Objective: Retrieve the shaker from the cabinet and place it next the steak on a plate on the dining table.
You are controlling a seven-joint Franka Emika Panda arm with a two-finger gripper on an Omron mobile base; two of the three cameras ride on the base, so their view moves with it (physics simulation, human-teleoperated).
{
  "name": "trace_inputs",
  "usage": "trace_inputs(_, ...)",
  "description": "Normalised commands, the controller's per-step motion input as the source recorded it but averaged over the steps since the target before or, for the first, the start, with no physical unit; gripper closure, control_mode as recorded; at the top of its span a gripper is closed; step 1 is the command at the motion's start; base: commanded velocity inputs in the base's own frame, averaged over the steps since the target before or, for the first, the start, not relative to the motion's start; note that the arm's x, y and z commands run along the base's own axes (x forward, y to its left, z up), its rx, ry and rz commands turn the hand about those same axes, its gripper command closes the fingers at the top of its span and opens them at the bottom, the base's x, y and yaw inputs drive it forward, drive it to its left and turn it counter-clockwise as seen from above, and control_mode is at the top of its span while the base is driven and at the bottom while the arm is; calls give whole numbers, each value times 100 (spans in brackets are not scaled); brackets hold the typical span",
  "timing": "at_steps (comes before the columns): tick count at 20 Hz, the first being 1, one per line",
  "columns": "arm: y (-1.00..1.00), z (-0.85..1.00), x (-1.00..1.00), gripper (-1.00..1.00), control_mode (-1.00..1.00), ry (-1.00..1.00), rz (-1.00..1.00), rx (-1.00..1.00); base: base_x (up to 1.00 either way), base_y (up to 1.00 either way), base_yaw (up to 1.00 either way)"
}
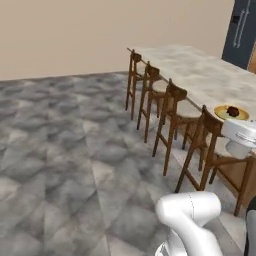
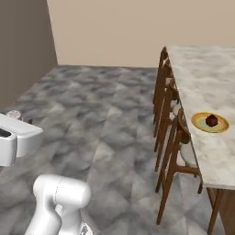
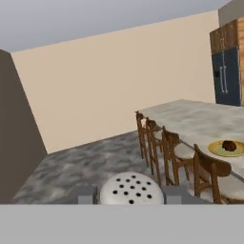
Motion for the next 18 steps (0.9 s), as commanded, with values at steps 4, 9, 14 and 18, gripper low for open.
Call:
trace_inputs(4, 0, 0, 0, 100, 100, 0, 0, 0, 91, 76, -55)
trace_inputs(9, 0, 0, 0, 100, 100, 0, 0, 0, 11, 21, -88)
trace_inputs(14, 0, 0, 0, 100, 100, 0, 0, 0, 0, 0, -100)
trace_inputs(18, 0, 0, 0, 100, 100, 0, 0, 0, 46, 60, -78)
